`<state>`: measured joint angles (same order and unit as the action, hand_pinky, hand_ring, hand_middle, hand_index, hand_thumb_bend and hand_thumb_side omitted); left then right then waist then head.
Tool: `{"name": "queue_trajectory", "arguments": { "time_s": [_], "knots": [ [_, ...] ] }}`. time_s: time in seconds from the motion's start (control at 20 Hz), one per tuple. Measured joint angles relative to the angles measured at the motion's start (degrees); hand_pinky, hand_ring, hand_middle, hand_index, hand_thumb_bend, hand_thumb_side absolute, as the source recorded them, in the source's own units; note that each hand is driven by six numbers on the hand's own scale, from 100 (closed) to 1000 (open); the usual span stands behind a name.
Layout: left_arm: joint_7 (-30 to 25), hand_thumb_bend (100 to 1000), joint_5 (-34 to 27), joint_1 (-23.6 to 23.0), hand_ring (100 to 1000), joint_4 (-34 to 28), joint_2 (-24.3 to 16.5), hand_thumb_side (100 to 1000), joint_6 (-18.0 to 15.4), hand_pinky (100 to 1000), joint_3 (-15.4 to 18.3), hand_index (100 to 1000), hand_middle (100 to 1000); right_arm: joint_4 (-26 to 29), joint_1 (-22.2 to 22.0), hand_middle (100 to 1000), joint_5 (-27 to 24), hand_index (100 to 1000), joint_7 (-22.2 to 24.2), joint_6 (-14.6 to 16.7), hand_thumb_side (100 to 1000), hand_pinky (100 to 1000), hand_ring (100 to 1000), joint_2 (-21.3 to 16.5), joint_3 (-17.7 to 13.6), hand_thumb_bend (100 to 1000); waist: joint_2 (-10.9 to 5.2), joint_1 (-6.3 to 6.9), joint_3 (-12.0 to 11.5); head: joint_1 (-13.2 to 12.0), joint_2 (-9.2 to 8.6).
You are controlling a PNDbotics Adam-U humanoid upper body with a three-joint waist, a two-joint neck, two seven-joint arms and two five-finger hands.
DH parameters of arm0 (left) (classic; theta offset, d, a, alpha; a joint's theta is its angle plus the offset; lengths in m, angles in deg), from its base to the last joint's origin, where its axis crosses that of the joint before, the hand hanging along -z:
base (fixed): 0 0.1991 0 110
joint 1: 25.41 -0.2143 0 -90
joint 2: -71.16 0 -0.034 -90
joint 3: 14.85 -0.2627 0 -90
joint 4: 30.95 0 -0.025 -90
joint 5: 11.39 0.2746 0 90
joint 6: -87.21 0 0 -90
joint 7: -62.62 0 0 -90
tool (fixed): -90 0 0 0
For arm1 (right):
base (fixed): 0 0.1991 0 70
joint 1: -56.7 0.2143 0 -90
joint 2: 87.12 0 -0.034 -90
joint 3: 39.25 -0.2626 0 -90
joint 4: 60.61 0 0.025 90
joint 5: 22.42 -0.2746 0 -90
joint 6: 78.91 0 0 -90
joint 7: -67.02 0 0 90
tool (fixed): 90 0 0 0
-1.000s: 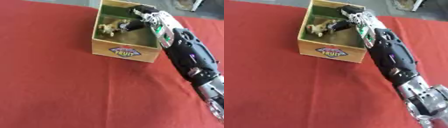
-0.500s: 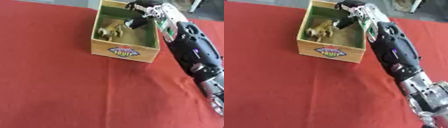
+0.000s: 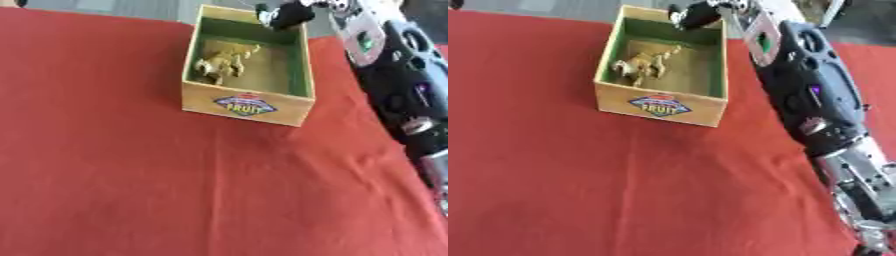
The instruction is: Pick up objects on the table and place them in the box.
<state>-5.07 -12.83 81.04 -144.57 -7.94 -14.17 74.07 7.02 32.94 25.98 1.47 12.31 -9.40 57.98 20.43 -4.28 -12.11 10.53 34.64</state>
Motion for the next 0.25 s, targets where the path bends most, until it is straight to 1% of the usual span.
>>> {"name": "queue_trajectory", "arguments": {
  "time_s": [0.1, 0.2, 0.25],
  "knots": [
    [0.2, 100, 0.0, -0.1, 473, 0.0, 0.0, 635, -0.1, 514, 0.2, 681, 588, 2.9, -1.6, 800, -1.7, 916, -1.7, 0.4, 454, 927, 834, -1.3, -0.3, 100, -0.39, 0.51, 0.5, -0.6, 0.2],
    [0.5, 100, -0.2, -0.1, 474, 0.0, 0.0, 633, -0.2, 514, 0.3, 682, 588, 5.7, -3.5, 785, -3.5, 901, -3.4, 0.7, 425, 921, 820, -2.5, -1.0, 100, -0.76, 1.04, 1.1, -1.3, 0.55],
    [0.6, 100, -0.3, -0.1, 474, 0.0, 0.0, 633, -0.2, 514, 0.3, 682, 588, 7.2, -4.5, 785, -4.4, 901, -4.3, 0.7, 425, 921, 820, -3.0, -1.5, 100, -1.0, 1.34, 1.4, -1.6, 0.59]
  ]
}}
